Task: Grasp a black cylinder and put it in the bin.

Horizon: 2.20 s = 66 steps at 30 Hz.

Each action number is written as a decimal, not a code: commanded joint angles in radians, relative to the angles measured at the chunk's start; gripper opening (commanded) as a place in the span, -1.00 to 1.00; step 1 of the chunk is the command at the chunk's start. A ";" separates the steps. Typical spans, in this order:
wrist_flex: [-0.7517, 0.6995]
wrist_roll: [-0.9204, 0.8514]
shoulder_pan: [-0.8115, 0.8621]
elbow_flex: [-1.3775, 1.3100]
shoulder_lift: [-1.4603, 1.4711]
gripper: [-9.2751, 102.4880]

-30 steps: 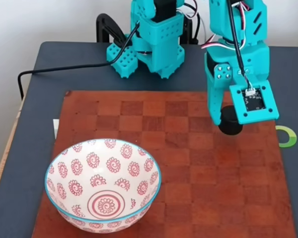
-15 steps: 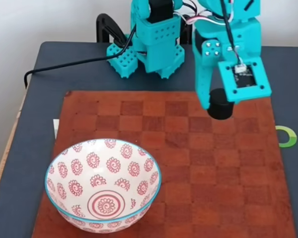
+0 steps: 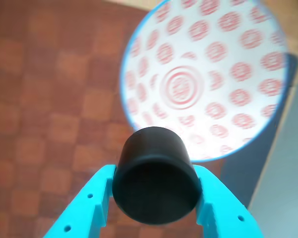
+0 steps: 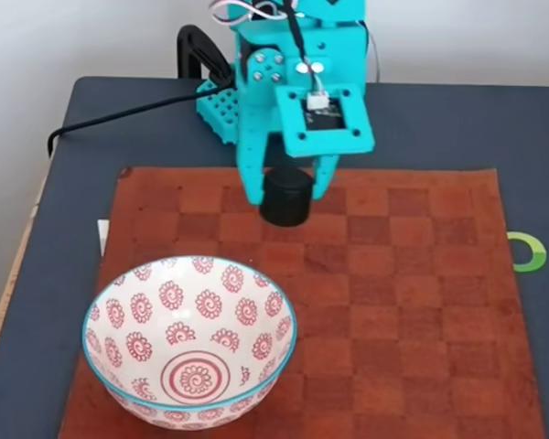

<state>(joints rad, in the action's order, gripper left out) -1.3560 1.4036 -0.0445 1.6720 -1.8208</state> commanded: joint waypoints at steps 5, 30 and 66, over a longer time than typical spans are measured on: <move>0.176 -0.084 0.075 -0.049 0.097 -0.62; 0.259 -0.097 0.086 -0.041 0.279 -0.37; -0.259 0.127 -0.169 0.034 -0.284 -0.83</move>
<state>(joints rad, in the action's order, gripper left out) -1.6122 1.4956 -0.1810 1.6812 -2.0310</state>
